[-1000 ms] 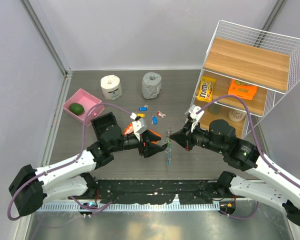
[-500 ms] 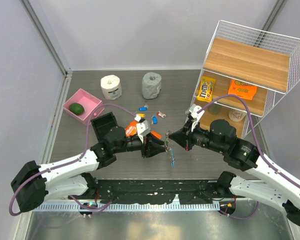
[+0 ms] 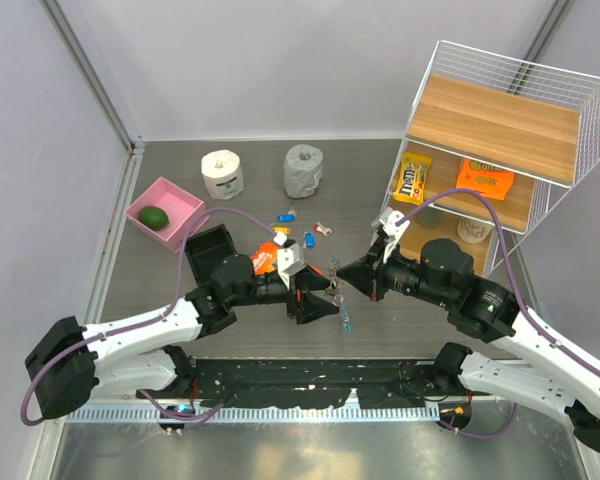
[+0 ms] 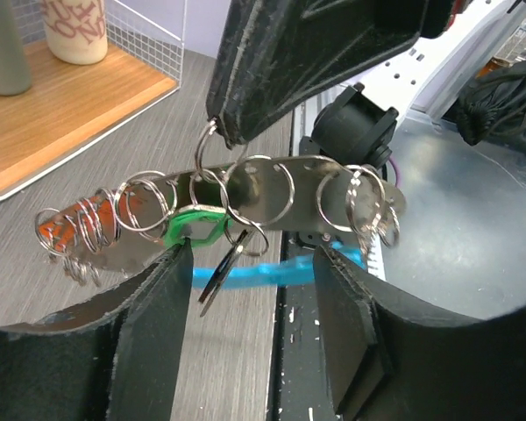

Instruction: Remove the keys from the keyring

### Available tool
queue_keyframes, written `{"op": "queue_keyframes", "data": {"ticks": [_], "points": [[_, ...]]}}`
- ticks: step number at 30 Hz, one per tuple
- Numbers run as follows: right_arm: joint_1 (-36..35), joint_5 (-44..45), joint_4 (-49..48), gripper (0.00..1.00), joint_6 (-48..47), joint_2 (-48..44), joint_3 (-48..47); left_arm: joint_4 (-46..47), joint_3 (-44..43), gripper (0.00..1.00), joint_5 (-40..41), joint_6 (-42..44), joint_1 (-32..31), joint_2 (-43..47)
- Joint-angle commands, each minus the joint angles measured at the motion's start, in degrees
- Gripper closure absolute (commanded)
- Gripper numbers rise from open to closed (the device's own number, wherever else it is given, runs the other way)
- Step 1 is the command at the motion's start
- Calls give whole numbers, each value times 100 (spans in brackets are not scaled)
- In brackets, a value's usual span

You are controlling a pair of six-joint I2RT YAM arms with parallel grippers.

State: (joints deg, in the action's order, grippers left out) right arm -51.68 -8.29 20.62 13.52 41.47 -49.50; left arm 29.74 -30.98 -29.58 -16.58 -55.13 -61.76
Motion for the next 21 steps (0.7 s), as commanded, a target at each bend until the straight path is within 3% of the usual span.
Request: {"op": "queue_keyframes", "data": {"ticks": [1, 4, 10, 17, 21], "points": [[-26, -155, -524, 95, 107, -87, -78, 402, -355, 44, 5, -30, -32, -187], [-35, -146, -533, 95, 125, -122, -78, 69, -575, 59, 67, 40, -32, -319], [-26, -67, -445, 95, 107, -245, -69, -319, -576, 100, 145, 225, -32, 5], [-26, 21, -410, 95, 90, -350, 98, -1381, -707, 100, 322, 646, -41, 603], [-26, -102, -392, 93, 81, -368, 238, -2768, -1128, 100, 593, 954, -41, 797]]}}
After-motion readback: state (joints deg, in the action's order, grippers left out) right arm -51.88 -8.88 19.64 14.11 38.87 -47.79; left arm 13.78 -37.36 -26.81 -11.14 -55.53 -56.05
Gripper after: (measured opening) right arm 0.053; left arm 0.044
